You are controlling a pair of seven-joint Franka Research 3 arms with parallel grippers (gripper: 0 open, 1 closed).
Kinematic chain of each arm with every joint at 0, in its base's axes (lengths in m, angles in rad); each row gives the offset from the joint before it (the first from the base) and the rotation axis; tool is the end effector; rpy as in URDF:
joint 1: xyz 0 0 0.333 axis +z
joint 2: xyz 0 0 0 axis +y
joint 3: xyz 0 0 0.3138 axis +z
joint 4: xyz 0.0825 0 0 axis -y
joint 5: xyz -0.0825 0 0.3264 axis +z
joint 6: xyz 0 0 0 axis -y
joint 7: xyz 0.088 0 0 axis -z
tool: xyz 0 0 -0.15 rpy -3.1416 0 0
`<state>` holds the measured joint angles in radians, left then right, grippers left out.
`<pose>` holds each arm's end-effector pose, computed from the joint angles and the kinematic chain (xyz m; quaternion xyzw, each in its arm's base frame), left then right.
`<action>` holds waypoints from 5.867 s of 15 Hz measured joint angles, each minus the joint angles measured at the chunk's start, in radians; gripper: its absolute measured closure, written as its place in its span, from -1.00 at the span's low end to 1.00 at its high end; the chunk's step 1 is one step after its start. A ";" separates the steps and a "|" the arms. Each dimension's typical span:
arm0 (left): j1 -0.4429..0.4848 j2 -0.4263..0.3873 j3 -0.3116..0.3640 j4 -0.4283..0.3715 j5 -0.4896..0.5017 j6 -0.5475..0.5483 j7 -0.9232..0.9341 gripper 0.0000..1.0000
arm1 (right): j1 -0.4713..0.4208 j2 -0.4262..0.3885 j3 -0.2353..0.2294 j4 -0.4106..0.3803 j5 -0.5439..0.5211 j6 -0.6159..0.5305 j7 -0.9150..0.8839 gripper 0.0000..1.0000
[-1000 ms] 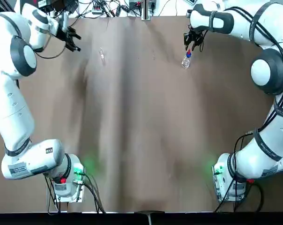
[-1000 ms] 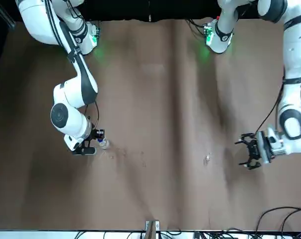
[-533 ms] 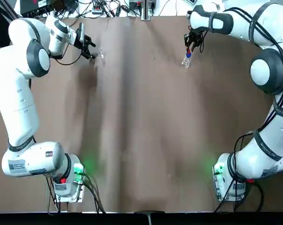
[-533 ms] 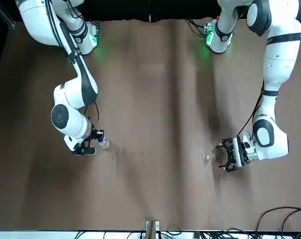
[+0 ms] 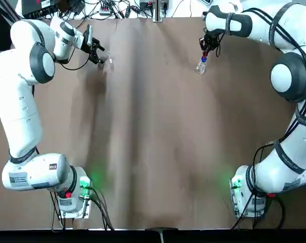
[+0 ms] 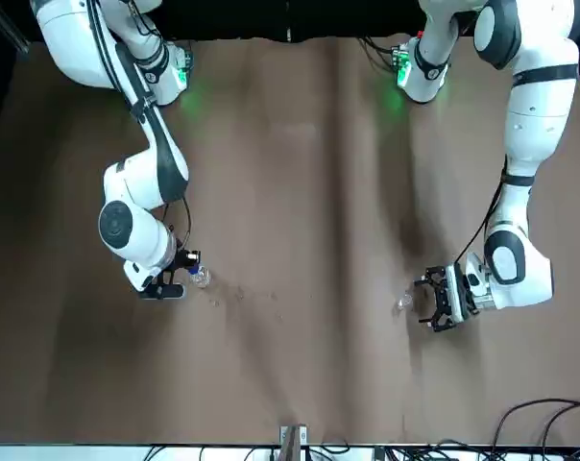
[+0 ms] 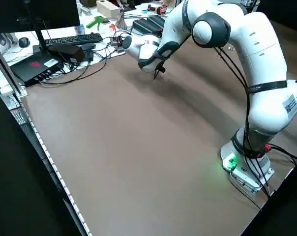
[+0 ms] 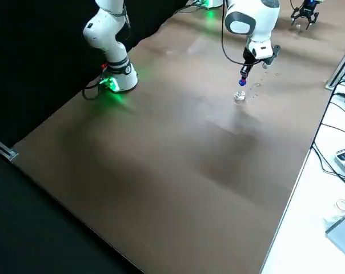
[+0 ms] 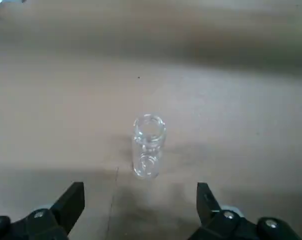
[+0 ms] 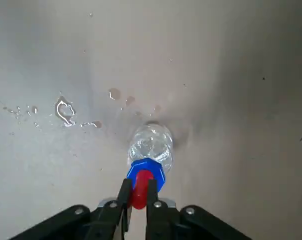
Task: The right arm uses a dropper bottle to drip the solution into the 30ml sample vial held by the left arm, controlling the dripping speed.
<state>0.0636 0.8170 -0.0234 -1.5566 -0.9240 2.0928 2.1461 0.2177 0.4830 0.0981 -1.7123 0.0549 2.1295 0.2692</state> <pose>0.6417 -0.0411 0.1667 0.6768 -0.6299 0.2612 0.2774 0.5800 0.1888 0.2948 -0.9984 -0.0031 0.0438 0.0345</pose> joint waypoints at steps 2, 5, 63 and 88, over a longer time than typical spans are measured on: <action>-0.012 0.003 0.000 0.000 0.000 0.000 0.000 -0.98 | 0.000 0.000 0.000 0.000 0.000 0.000 0.000 0.81; -0.034 0.011 0.000 0.000 0.000 0.000 0.000 -0.98 | 0.000 0.000 -0.001 0.000 0.000 -0.002 0.000 0.91; -0.160 -0.023 -0.127 0.030 -0.045 0.144 -0.083 0.37 | 0.000 -0.186 -0.003 0.085 0.175 -0.201 0.009 0.74; -0.662 -0.088 -0.062 0.091 0.564 0.448 -1.187 0.37 | 0.189 -0.123 0.009 0.103 0.443 0.145 0.061 0.74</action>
<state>-0.5988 0.7293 -0.0852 -1.4660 -0.3598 2.5408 0.9591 0.4066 0.3605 0.1067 -1.6097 0.4981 2.2745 0.3305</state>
